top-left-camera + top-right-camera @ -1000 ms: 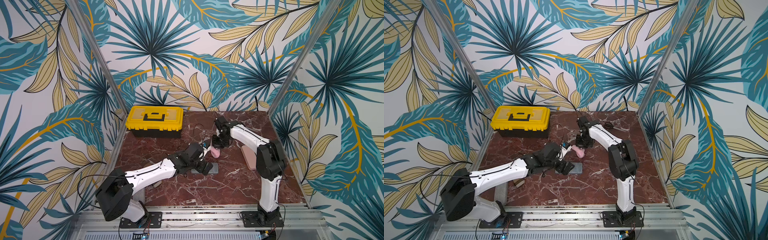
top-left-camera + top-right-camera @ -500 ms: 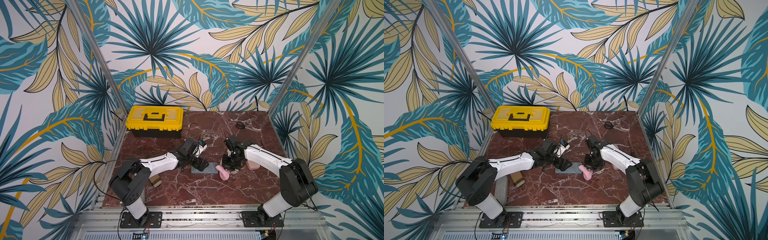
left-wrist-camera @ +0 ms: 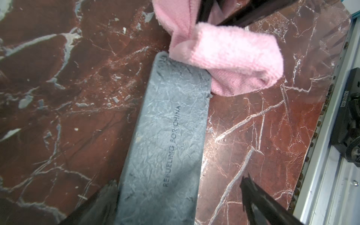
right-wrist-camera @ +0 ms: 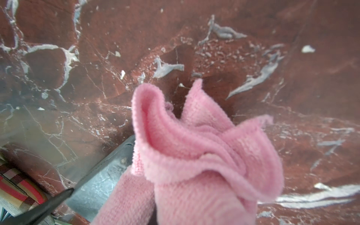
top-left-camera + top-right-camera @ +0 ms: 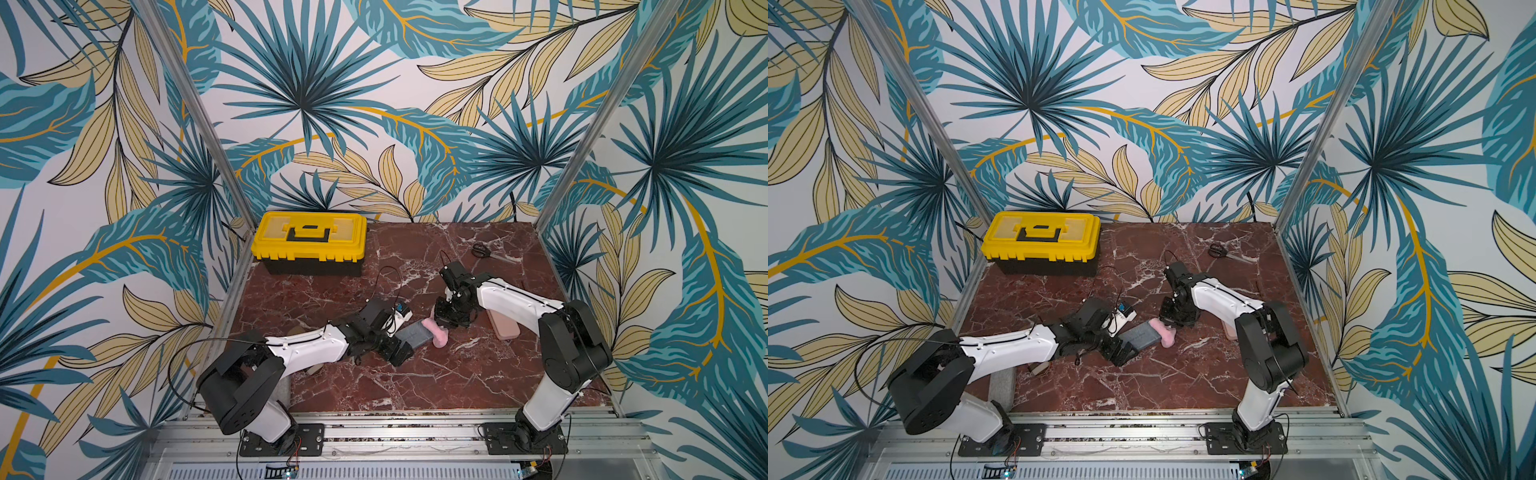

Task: Wipe the eyeglass case
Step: Adjust the eyeglass case at the center of the board, then pick up the eyeglass case from the center of the board, then wipe the dirt from the eyeglass case.

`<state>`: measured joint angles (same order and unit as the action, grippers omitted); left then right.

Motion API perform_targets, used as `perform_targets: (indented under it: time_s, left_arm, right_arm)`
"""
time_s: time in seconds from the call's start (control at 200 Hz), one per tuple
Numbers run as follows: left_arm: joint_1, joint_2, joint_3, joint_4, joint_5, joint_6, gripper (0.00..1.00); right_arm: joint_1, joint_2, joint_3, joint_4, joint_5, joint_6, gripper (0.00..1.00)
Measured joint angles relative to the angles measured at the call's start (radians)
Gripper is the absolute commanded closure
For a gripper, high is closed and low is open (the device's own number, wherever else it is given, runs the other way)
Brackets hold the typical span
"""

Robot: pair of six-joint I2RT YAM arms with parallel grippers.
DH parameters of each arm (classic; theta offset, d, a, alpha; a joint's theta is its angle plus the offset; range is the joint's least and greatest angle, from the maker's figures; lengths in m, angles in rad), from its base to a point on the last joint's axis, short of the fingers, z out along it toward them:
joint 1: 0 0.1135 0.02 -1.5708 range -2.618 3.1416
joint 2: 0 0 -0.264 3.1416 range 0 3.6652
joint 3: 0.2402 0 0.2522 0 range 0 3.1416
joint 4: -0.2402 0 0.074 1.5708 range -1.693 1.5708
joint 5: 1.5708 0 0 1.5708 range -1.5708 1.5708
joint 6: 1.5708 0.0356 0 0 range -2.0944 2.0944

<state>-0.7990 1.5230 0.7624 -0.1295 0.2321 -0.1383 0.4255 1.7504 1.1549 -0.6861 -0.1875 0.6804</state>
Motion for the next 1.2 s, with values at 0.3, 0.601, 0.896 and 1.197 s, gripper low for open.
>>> perform_targets:
  time_s: [0.3, 0.601, 0.896, 1.197]
  left_arm:
    - [-0.073, 0.003, -0.048, 0.02, -0.244, 0.031, 0.02]
    - [-0.098, 0.002, -0.15, 0.123, -0.3, 0.052, 0.12]
    - [-0.103, -0.002, -0.182, 0.195, -0.305, 0.065, 0.38]
    - [-0.105, 0.009, -0.191, 0.236, -0.304, 0.06, 0.53]
  right_arm:
    - [0.006, -0.031, 0.0, -0.06, 0.077, -0.023, 1.0]
    - [0.216, -0.069, 0.05, -0.064, 0.092, 0.082, 1.0]
    - [0.21, 0.015, 0.064, -0.031, 0.082, 0.099, 1.0]
    - [0.219, 0.137, 0.289, -0.308, 0.502, -0.118, 1.0]
